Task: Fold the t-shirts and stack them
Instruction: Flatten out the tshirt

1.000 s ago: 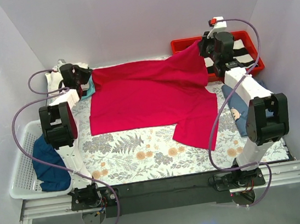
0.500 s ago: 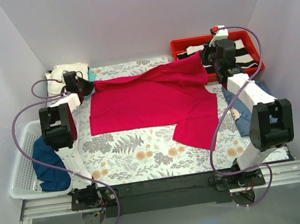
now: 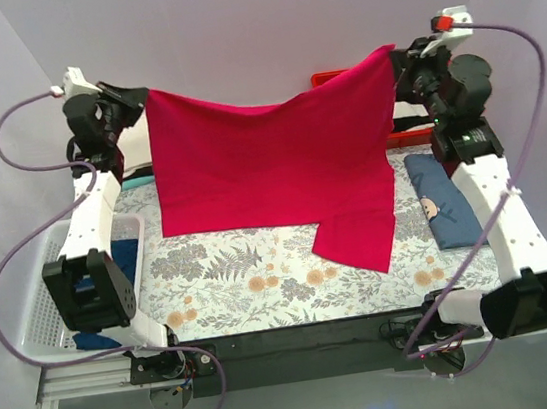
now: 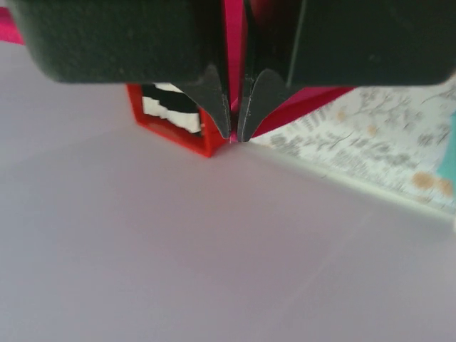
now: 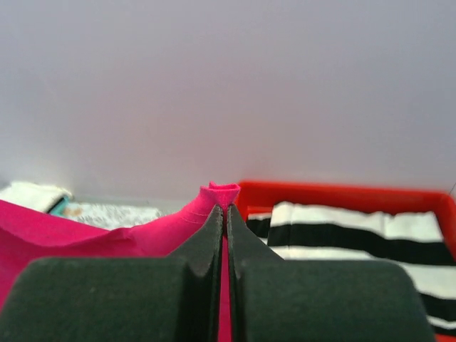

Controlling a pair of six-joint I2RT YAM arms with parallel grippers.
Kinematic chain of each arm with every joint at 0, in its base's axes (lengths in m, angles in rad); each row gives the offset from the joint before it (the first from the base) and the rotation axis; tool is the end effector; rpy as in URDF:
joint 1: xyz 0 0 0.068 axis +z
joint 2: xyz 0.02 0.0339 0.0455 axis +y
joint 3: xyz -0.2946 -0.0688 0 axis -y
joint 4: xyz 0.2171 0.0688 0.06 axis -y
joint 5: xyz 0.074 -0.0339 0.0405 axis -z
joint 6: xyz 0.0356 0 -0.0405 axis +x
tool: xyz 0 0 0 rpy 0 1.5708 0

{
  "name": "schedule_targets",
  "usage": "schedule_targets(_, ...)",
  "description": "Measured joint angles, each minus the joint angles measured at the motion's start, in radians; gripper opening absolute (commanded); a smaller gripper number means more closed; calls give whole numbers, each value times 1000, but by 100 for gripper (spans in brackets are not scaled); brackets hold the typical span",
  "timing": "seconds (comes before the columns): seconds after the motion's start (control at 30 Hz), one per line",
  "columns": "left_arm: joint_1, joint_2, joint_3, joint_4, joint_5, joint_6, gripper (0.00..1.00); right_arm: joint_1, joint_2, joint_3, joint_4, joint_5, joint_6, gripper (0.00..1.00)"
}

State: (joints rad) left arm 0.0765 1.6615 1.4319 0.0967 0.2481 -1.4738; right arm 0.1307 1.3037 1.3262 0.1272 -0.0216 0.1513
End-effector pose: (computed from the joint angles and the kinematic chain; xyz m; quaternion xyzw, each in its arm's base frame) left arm 0.3789 0.0203 0.4015 -0.4644 0.5904 -0.4916 0.4405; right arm 0.2639 0.0355 0.4789 -0.0015 0.6523 0.1135 0.7494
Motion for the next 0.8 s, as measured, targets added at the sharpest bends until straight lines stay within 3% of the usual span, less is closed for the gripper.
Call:
schedule_targets(0.33, 0, -394, 45, -89, 68, 116, 0, 0, -330, 59, -103, -45, -47, 1)
schedule_targets(0.8, 0, -726, 103, -299, 84, 307, 0, 0, -495, 164, -237, -126, -112, 1)
